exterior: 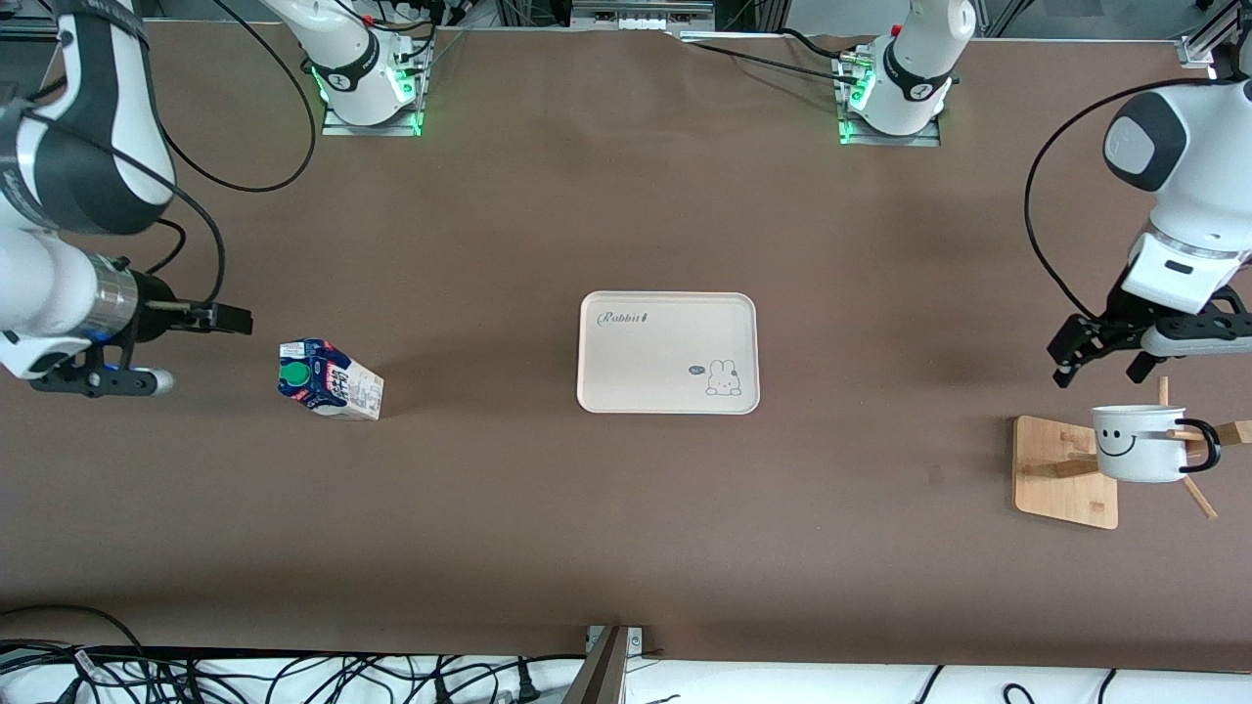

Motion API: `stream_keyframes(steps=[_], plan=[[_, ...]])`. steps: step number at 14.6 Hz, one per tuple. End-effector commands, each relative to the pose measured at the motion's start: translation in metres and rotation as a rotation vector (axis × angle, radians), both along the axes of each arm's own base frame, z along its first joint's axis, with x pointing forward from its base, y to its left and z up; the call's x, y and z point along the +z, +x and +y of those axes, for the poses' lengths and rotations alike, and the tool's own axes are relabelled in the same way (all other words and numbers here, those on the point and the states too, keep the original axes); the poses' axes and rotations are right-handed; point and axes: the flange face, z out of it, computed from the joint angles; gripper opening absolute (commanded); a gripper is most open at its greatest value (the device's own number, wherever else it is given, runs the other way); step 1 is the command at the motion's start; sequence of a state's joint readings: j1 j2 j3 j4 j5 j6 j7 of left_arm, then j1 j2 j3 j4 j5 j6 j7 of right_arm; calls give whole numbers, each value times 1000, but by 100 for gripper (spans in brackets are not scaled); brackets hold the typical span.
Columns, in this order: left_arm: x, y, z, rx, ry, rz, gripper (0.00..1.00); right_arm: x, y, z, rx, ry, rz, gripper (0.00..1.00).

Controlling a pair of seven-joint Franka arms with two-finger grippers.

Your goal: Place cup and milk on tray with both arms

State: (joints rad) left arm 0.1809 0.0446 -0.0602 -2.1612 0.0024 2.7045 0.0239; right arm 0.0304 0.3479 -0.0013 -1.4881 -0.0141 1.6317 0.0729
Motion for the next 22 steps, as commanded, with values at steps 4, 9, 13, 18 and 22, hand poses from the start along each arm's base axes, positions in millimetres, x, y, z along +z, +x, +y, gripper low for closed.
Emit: stream_keyframes(steps=[4, 9, 13, 18, 22], plan=[[-19, 15, 8, 3, 9, -96, 100, -35, 21, 6, -15, 91, -34, 100], [-35, 24, 4, -5, 12, -142, 100, -64, 35, 14, -9, 93, -68, 100], [-40, 29, -6, -18, 9, -153, 100, -68, 36, 31, 8, 92, -73, 100], [-48, 32, -10, -22, 4, -146, 100, -82, 37, 39, 26, 93, -64, 100], [-57, 32, -2, -9, 6, -137, 100, -99, 36, 39, 27, 92, -32, 100]])
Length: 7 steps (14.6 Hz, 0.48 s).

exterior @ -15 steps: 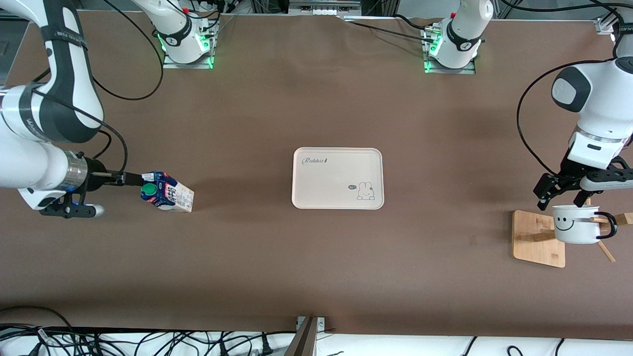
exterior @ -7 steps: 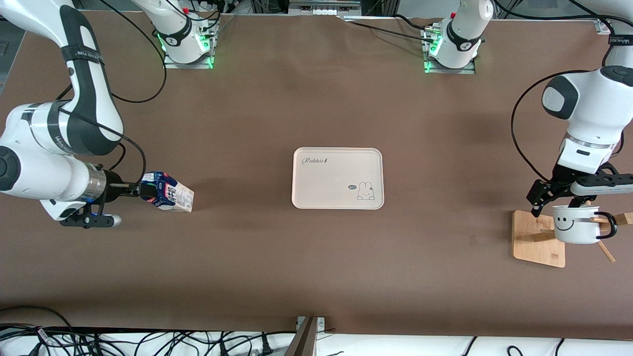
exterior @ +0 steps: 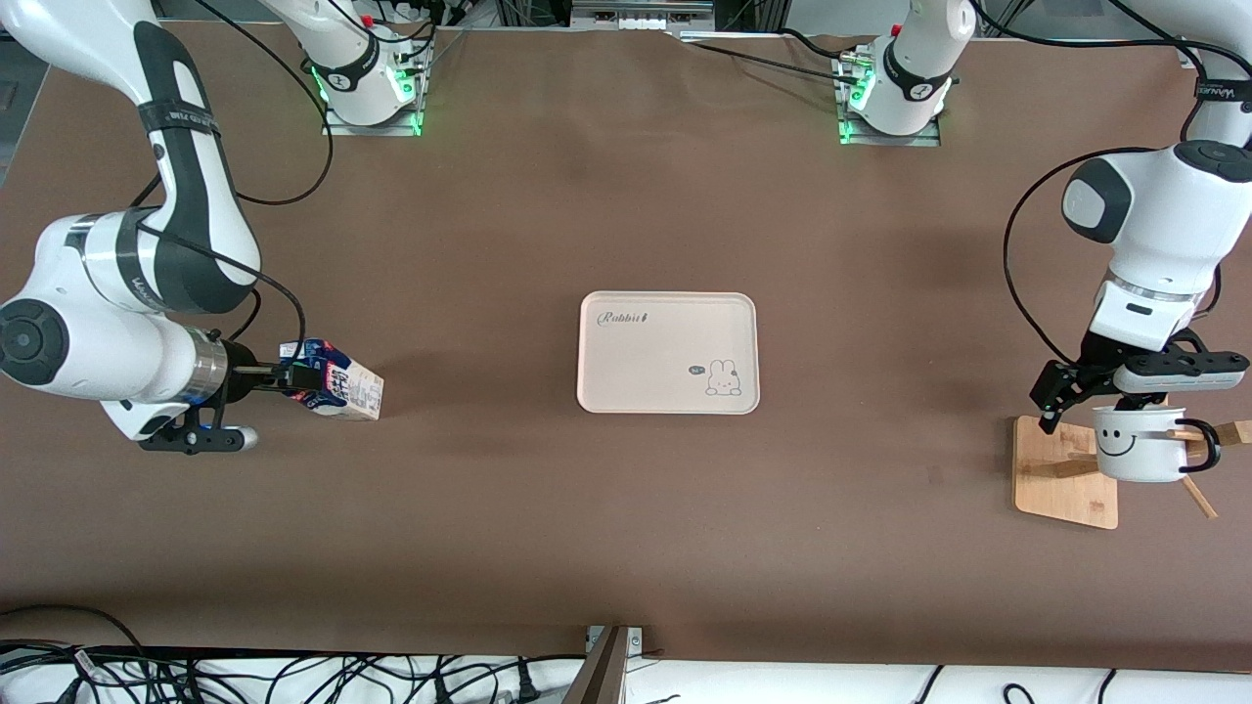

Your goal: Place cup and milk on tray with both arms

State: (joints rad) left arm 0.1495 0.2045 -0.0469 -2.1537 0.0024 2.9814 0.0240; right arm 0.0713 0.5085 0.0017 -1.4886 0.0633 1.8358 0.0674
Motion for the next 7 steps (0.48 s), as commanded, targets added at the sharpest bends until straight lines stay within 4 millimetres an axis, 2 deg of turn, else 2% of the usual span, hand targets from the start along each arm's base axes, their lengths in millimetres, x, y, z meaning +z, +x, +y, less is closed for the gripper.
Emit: stream_keyframes(steps=[1, 2, 5, 7], plan=[[-2, 7, 6, 9, 0, -27, 100, -8, 0, 3, 11, 16, 11, 100], [-3, 7, 8, 12, 1, -30, 98, -8, 0, 3, 14, 16, 10, 100], [-2, 7, 10, 15, 2, -32, 74, -16, -3, -3, 33, 19, 26, 100], [-3, 6, 19, 30, 6, -31, 58, -20, -5, -4, 36, 20, 33, 100]])
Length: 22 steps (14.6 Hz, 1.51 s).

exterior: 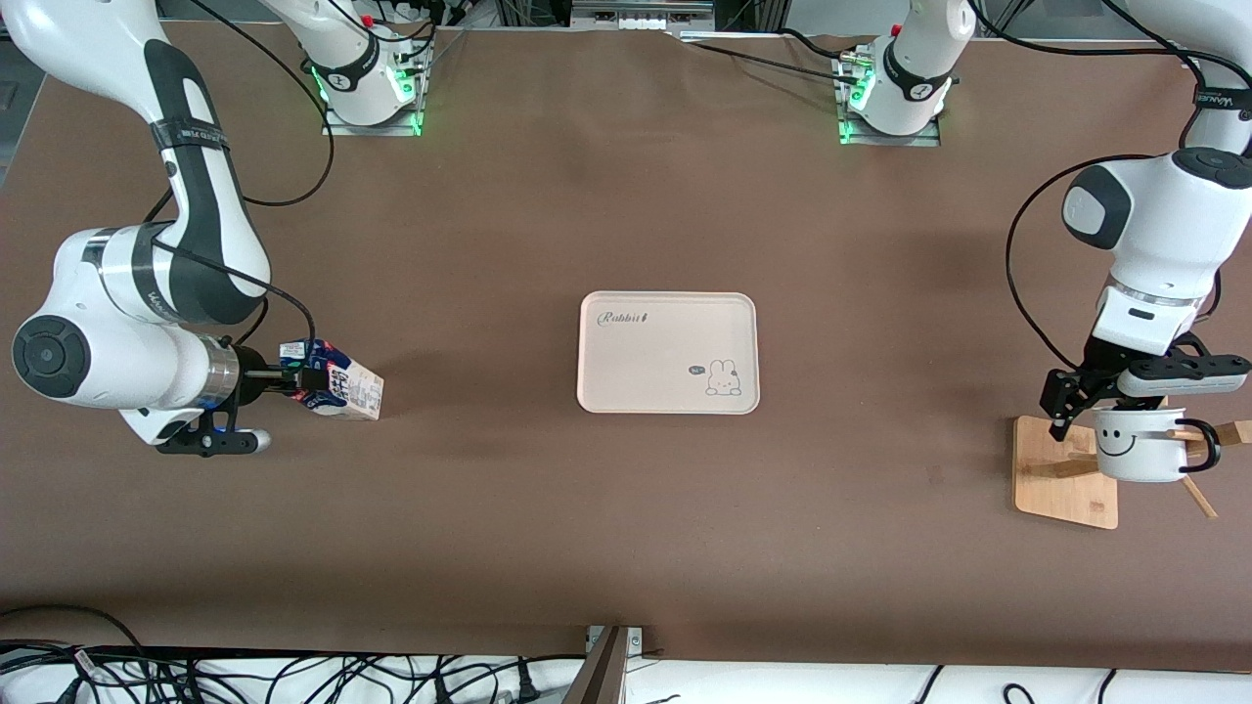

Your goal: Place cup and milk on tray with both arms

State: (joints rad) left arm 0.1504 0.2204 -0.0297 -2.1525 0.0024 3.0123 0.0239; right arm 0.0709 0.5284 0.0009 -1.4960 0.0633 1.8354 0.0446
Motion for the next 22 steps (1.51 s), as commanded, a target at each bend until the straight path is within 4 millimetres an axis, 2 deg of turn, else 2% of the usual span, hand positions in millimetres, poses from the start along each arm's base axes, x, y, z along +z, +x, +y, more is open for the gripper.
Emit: stream_keyframes(steps=[1, 4, 8, 10, 13, 15, 16, 17, 18, 22], plan=[[3, 5, 8, 12, 1, -16, 51, -5, -5, -3, 15, 18, 16, 100], [4, 5, 7, 11, 0, -19, 36, -14, -11, -4, 15, 17, 42, 100], [6, 5, 7, 11, 1, -22, 29, -17, -15, -6, 15, 15, 71, 100], [6, 5, 7, 11, 1, -22, 23, -17, -16, -7, 26, 18, 78, 100], [7, 5, 7, 11, 1, -23, 10, -18, -15, -19, 44, 43, 75, 100], [9, 5, 6, 3, 8, -25, 7, -18, -15, -24, 47, 59, 74, 75], [12, 4, 6, -6, 17, -29, 0, -17, -14, -26, 47, 59, 70, 60], [16, 4, 6, -8, 19, -33, 0, -18, -14, -26, 46, 61, 72, 48], [18, 3, 6, -7, 19, -36, 0, -18, -15, -25, 46, 60, 73, 40], [39, -2, -5, -14, 11, -44, 0, -19, -15, -25, 41, 59, 77, 40]])
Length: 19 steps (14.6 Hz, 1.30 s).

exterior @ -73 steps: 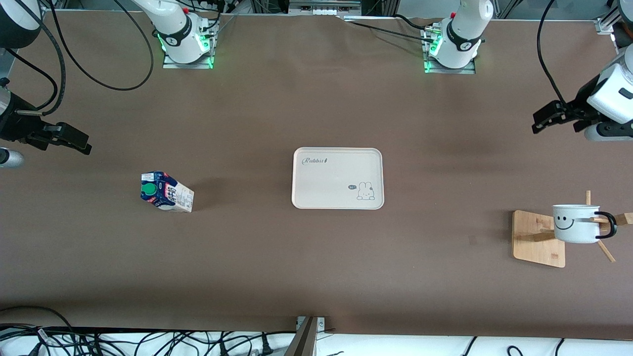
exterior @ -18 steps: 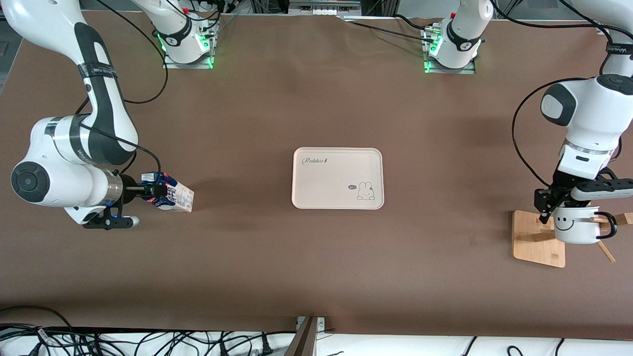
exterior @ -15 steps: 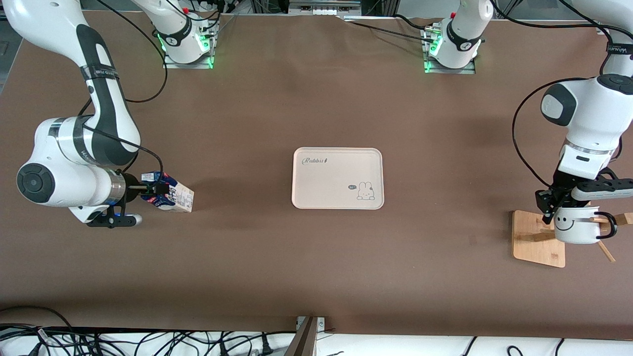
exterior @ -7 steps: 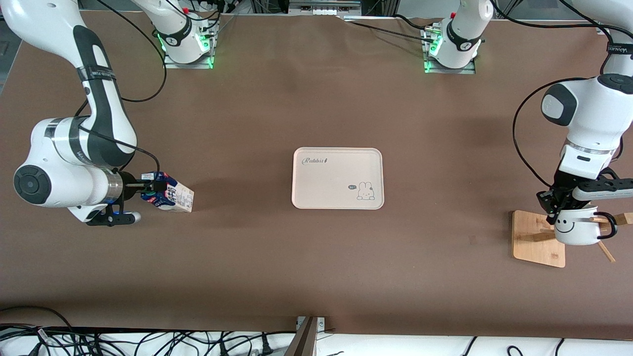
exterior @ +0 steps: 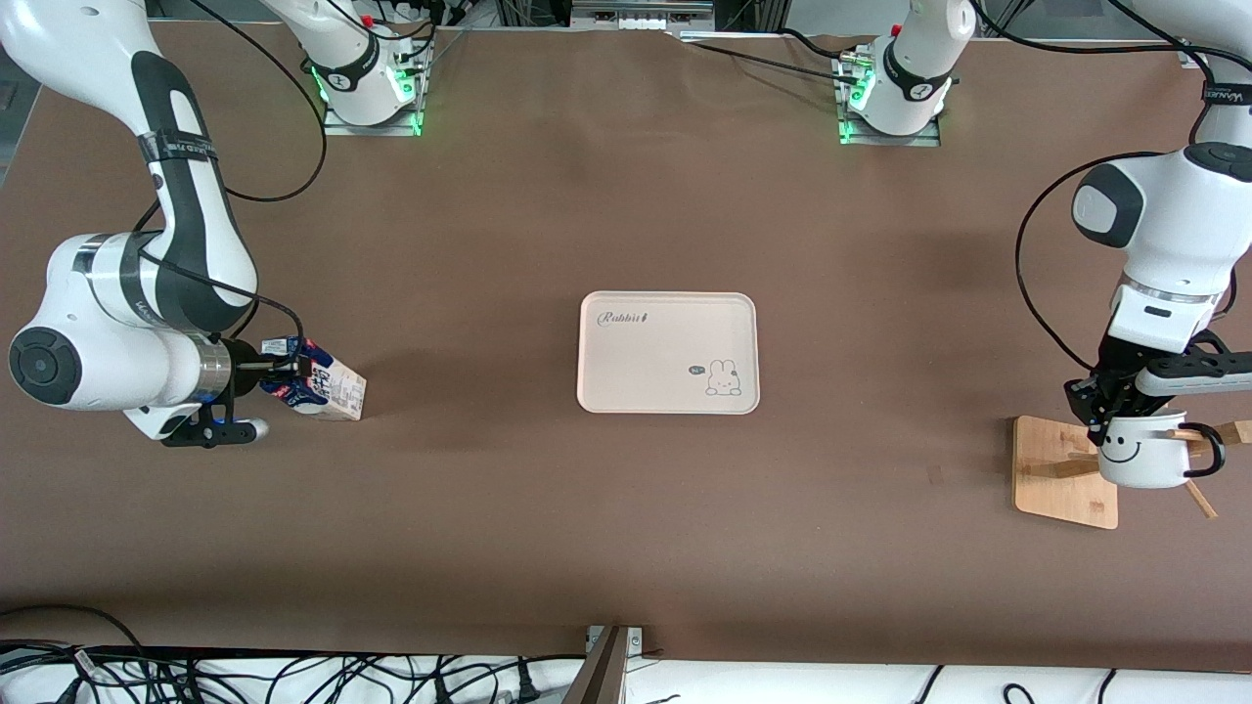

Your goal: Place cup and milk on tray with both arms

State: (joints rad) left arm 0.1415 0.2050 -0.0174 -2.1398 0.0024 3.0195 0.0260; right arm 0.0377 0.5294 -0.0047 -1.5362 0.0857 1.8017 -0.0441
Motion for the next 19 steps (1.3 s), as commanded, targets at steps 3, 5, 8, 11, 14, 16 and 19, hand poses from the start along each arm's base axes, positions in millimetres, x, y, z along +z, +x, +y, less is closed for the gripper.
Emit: stream_keyframes(steps=[3, 5, 8, 11, 14, 16, 19], plan=[[40, -7, -24, -43, 1, 15, 0, 5, -3, 5, 8, 24, 0, 40], [46, -7, -37, -62, -1, 7, 0, 19, -4, 10, 19, 30, -17, 40], [51, -9, -68, -111, -5, 28, 0, 57, -9, 41, 61, 54, -50, 40], [52, -16, -115, -196, -5, 133, 0, 84, -15, 77, 94, 76, -92, 40], [55, -23, -154, -254, -11, 241, 0, 89, -20, 118, 70, 125, -102, 40], [69, -22, -164, -270, -7, 364, 0, 93, -21, 145, 62, 145, -138, 40], [81, -29, -179, -298, 3, 509, 0, 92, -23, 160, 66, 145, -152, 40]])
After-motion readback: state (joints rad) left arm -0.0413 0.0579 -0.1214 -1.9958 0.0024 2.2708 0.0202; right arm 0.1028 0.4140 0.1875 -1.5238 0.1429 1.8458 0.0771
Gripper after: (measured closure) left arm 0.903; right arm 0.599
